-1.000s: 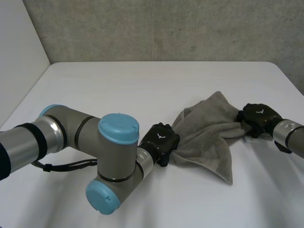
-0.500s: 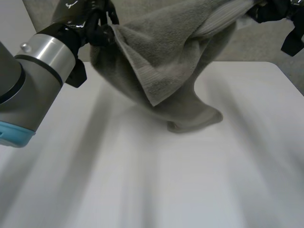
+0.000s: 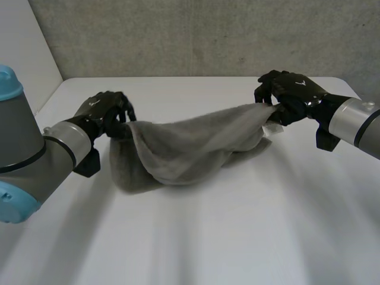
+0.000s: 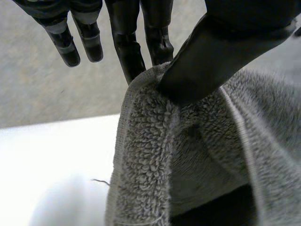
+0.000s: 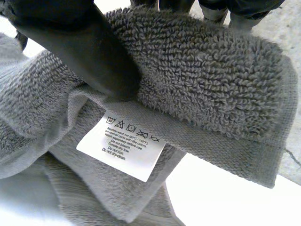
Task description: Fold the towel.
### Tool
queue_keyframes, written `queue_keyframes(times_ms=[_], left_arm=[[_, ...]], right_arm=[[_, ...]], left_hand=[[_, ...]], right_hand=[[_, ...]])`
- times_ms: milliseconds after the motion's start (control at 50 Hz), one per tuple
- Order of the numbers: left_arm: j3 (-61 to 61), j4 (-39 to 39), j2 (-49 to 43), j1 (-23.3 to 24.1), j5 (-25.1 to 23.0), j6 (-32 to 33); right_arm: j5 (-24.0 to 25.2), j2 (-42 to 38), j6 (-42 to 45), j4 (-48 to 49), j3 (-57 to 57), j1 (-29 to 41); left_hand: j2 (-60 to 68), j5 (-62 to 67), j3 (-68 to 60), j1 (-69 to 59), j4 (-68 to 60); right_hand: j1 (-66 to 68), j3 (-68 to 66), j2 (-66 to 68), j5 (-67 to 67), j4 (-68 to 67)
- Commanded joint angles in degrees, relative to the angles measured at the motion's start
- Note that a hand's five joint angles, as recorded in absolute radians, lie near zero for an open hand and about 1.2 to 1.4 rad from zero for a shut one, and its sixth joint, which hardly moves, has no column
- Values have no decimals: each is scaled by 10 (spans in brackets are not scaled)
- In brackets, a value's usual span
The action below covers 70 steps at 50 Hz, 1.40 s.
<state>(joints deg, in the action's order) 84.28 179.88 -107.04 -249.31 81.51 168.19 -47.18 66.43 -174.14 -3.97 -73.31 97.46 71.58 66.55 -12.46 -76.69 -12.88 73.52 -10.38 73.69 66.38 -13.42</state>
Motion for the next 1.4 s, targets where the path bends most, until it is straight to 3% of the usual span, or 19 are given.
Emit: queue_keyframes(times_ms=[20, 120, 200, 340, 440, 500, 540, 560, 580, 600, 620, 660, 680, 700, 720, 740, 940, 1200, 1400], left_arm=[[-32, -1, 66, 29, 0, -2], [-59, -8, 96, 20, 0, -1], [-78, -25, 126, -37, 17, 0], [-134, -40, 170, -67, 27, -1], [-163, -49, 200, -19, 25, -7], [-163, -45, 195, 42, 30, -8], [-160, -41, 157, 133, 38, -12], [-160, -41, 156, 133, 38, -12], [-159, -37, 123, 178, 49, -15], [-159, -37, 123, 178, 49, -15], [-156, -32, 88, 214, 65, -15], [-150, -28, 52, 242, 77, -15], [-144, -25, 17, 259, 84, -12], [-144, -24, -13, 270, 86, -9], [-144, -24, -13, 270, 86, -9], [-146, -28, -42, 275, 86, -8], [-113, -50, -63, 244, 85, -5], [8, -75, 75, 151, 65, 20], [132, -113, 156, 108, 66, 132]], right_arm=[[29, 16, -3, -6, -8, 33], [27, 10, -13, 4, 0, 96], [18, 6, -36, 48, 19, 135], [-64, 12, -216, 222, 93, 174], [-79, 1, -312, 325, 106, 142], [-62, -23, -321, 351, 96, 118], [-45, -41, -321, 352, 95, 110], [-28, -59, -318, 352, 95, 103], [-27, -59, -318, 352, 95, 103], [-16, -78, -309, 347, 94, 91], [-12, -95, -291, 332, 94, 72], [-12, -109, -264, 298, 96, 48], [-12, -117, -234, 256, 100, 28], [-12, -117, -234, 256, 100, 28], [-14, -120, -189, 212, 102, 10], [-20, -117, -144, 175, 100, -5], [-100, -29, 50, 29, 23, -15], [-111, 119, 1, 56, -210, 4], [-90, 193, -12, 72, -351, 2]], left_hand=[[84, 34, 25, -33, 29], [84, 34, 25, -33, 29], [84, 34, 25, -33, 29], [84, 34, 25, -33, 29], [84, 34, 25, -33, 29], [84, 34, 25, -33, 29], [84, 34, 25, -33, 29], [84, 34, 25, -33, 29], [84, 34, 25, -33, 29], [84, 34, 25, -33, 29], [84, 34, 25, -33, 29], [84, 34, 25, -33, 29], [-57, -107, 25, 108, 29], [-432, -481, 25, 483, 29], [-435, -485, 25, 486, 29], [-616, -666, 25, 667, 29], [-616, -666, 25, 667, 29], [-616, -666, 25, 667, 29], [-615, -665, 25, 666, 29]], right_hand=[[65, 4, 63, 36, 34], [65, 4, 63, 36, 34], [65, 4, 63, 36, 34], [65, 4, 63, 36, 34], [65, 4, 63, 36, 34], [65, 4, 63, 36, 34], [65, 4, 63, 36, 34], [-174, 4, -176, -203, 34], [-177, 4, -178, -205, 34], [-512, 4, -513, -540, 34], [-635, 4, -637, -664, 34], [-635, 4, -637, -664, 34], [-635, 4, -637, -664, 34], [-635, 4, -637, -664, 34], [-635, 4, -637, -664, 34], [-635, 4, -637, -664, 34], [-635, 4, -637, -664, 34], [-635, 4, -637, -664, 34], [-635, 4, -637, -664, 34]])
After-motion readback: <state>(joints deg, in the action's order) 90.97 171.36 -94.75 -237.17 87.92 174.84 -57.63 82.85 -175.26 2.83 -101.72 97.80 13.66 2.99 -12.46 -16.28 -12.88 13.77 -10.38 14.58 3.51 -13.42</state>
